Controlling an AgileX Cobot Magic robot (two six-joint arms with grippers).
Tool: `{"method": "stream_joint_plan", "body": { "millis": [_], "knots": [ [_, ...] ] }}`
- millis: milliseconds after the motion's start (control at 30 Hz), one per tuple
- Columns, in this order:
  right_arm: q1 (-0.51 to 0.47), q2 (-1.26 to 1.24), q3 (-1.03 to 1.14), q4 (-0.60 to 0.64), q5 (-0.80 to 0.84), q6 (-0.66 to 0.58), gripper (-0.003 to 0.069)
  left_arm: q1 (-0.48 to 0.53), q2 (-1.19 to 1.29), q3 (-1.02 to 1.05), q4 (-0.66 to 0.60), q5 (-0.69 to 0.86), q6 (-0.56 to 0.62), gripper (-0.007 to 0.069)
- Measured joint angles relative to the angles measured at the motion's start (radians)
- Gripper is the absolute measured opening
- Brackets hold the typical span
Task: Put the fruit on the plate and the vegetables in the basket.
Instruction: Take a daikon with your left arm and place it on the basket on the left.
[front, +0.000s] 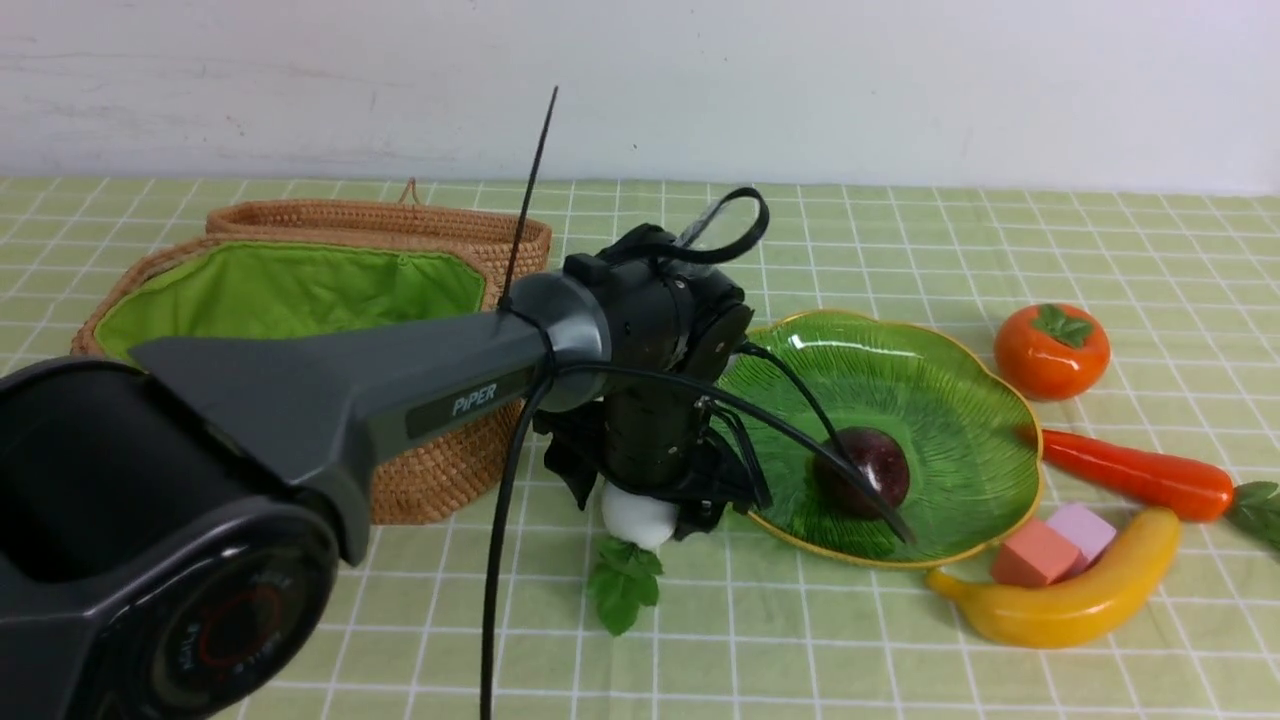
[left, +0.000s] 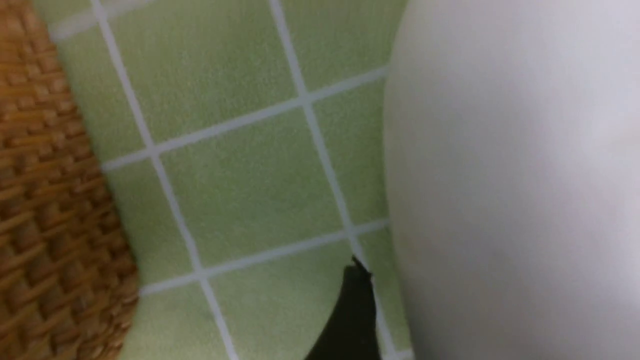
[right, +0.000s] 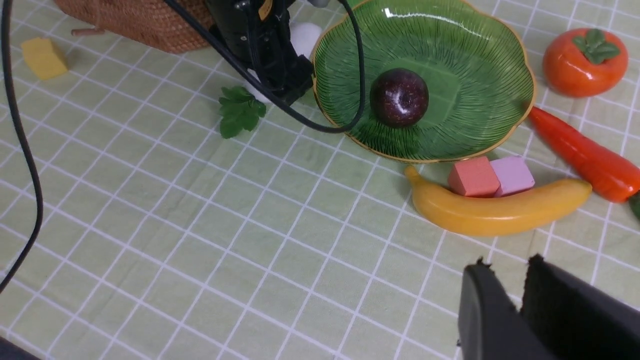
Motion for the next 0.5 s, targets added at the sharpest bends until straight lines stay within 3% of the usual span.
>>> {"method": "stream_joint_plan", "body": {
  "millis": [133,500],
  "knots": [
    [0.000,0.000,0.000,0.020,0.004,0.000,0.0129,0.002,0.005,-0.002,-0.006,0.009,0.000,0.0512],
    [0.000,0.000,0.000,0.022,0.004,0.000,0.0132,0.004,-0.013,-0.004,0.013,0.096,0.000,0.0512]
  ]
}}
